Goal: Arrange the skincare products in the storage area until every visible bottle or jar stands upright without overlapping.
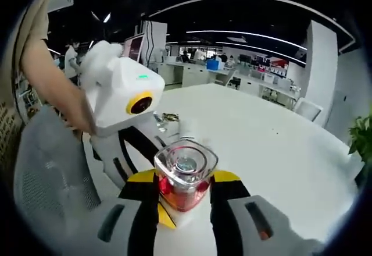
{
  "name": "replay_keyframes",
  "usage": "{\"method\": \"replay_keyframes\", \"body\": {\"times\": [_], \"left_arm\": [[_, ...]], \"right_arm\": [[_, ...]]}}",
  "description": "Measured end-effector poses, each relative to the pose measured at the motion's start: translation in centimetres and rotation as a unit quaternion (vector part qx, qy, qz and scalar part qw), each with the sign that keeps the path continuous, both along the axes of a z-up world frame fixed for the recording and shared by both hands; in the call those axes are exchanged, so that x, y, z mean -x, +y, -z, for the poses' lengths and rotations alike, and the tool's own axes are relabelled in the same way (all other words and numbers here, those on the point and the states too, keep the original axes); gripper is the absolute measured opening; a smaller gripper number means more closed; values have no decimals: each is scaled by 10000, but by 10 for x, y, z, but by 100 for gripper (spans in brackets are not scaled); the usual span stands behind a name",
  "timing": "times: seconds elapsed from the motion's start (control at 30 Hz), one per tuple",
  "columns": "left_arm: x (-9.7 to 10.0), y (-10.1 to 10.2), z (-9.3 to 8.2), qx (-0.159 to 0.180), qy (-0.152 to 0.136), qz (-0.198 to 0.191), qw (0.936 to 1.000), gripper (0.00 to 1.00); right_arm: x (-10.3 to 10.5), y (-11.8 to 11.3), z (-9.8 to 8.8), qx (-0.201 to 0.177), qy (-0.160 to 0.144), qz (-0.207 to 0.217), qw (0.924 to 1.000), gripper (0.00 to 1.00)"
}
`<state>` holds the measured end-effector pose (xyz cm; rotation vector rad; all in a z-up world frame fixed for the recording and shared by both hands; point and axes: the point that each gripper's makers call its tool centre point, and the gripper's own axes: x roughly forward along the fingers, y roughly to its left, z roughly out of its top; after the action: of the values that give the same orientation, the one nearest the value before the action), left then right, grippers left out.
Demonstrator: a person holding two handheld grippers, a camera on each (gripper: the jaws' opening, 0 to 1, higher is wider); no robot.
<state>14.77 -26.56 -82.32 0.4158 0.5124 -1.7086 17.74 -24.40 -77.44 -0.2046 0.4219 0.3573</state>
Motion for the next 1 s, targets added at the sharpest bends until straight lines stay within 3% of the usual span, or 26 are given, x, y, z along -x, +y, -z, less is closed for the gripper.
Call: {"method": "replay_keyframes", "body": {"times": [0.53,1.0], "left_arm": [[-50,-41,-1,119,-77,86,9999,26],[-86,-61,0,154,-41,64,9999,27]], "right_arm": [[-51,-41,1,-11,-78,31,10000,34],[-88,-64,1,-15,-160,95,9998,34]]}}
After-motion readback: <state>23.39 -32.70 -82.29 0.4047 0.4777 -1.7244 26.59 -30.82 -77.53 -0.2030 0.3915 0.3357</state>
